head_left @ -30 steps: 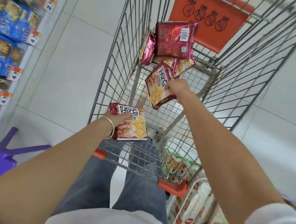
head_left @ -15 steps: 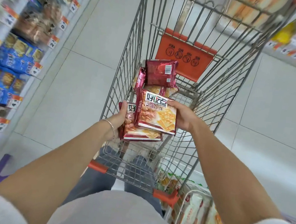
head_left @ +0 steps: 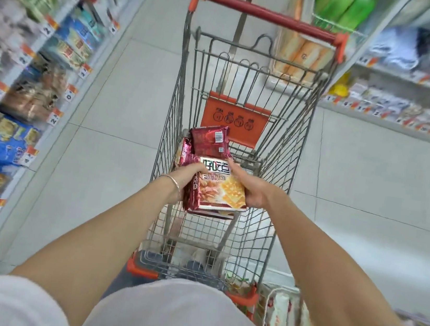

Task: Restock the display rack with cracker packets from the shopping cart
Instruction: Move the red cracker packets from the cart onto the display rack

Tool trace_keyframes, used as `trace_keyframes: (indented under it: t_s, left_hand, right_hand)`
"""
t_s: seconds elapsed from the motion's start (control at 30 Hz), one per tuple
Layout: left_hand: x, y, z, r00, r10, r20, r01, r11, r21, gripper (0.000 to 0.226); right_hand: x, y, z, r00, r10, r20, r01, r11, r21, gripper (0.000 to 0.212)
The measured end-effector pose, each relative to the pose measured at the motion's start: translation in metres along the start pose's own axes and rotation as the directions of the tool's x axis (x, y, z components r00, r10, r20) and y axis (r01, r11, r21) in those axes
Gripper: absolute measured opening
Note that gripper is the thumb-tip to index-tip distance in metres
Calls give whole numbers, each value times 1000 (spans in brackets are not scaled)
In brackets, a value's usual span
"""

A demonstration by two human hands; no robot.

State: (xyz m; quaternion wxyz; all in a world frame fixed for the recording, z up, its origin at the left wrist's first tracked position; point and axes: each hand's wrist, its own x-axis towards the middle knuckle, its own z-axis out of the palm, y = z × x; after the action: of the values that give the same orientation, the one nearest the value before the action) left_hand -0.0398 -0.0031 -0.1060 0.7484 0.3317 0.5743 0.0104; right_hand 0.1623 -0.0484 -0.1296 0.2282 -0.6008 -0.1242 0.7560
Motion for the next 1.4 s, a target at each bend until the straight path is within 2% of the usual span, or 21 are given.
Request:
trace_keyframes:
  t_s: [0.07,0.1,0.13,0.23,0.3,0.4,0.43,0.47,0.5,0.53,0.6,0.63,0.77,0.83,0.9,0.97,1.1,1.2,1.3,1.4]
  left_hand:
    - [36,-13,-10,999,28,47,-31,998,55,102]
    - [33,-10,-7,996,38,77,-45,995,90,116]
    - [26,-4,-5,993,61,99,-73,990,124,120]
    - [-37,22,15,981,156,119,-182,948,261,108]
    - [-58,37,22,970,199,142,-235,918,318,115]
    - [-83,52,31,931,246,271,-336,869,364,115]
    - [-92,57,35,918,238,316,-353,856,378,106]
    - [-108,61,39,900,246,360,-385,837,390,83]
    - [-123,66,43,872,256,417,-423,821,382,56]
    - [-132,70,47,849,266,457,-456,805,379,49]
    - [-151,76,60,806,262,530,-515,751,413,80]
    - [-159,78,70,775,265,573,-554,722,415,89]
    - [-240,68,121,645,174,744,-638,659,399,36]
    - [-277,59,154,572,135,809,-678,634,373,23]
    - [-311,47,189,490,92,867,-720,604,342,22]
    - [-349,33,224,415,52,908,-761,567,315,26]
    - [-428,7,294,294,-37,955,-827,490,274,14]
    - [-484,-7,343,206,-97,974,-864,448,228,15]
    - [-527,-17,393,116,-90,989,-910,389,142,24]
    - [-547,-23,440,56,-5,998,-960,275,56,69]
  right_hand:
    - [-14,3,4,1000,-24,-2,24,1000,12,57]
    - [-22,5,4,999,-38,-14,38,999,19,55]
    - [-31,8,5,998,-54,-28,55,998,27,50]
    - [-64,14,10,990,-116,-80,123,989,78,37]
    - [-89,17,15,973,-181,-141,197,974,110,39]
    - [-137,23,34,919,-291,-267,337,930,148,42]
    - [-154,27,42,895,-322,-309,381,912,151,44]
    - [-170,33,50,867,-351,-354,422,894,149,48]
    - [-187,38,58,835,-374,-404,463,874,148,55]
    - [-205,45,67,800,-391,-455,500,854,145,61]
    - [-245,57,87,722,-415,-554,565,816,125,63]
    - [-266,64,98,682,-424,-596,595,796,114,58]
    - [-362,102,131,507,-383,-772,657,751,59,38]
    - [-410,126,145,405,-344,-847,670,742,19,46]
    - [-456,152,159,316,-307,-898,692,722,-3,62]
    - [-501,179,172,238,-270,-933,718,696,-18,69]
    - [-584,232,188,80,-196,-977,772,633,-64,60]
    - [-642,262,193,-36,-158,-987,792,597,-124,40]
    - [-694,282,189,-147,-141,-979,795,573,-202,29]
    - [-732,297,172,-242,-137,-961,783,557,-276,22]
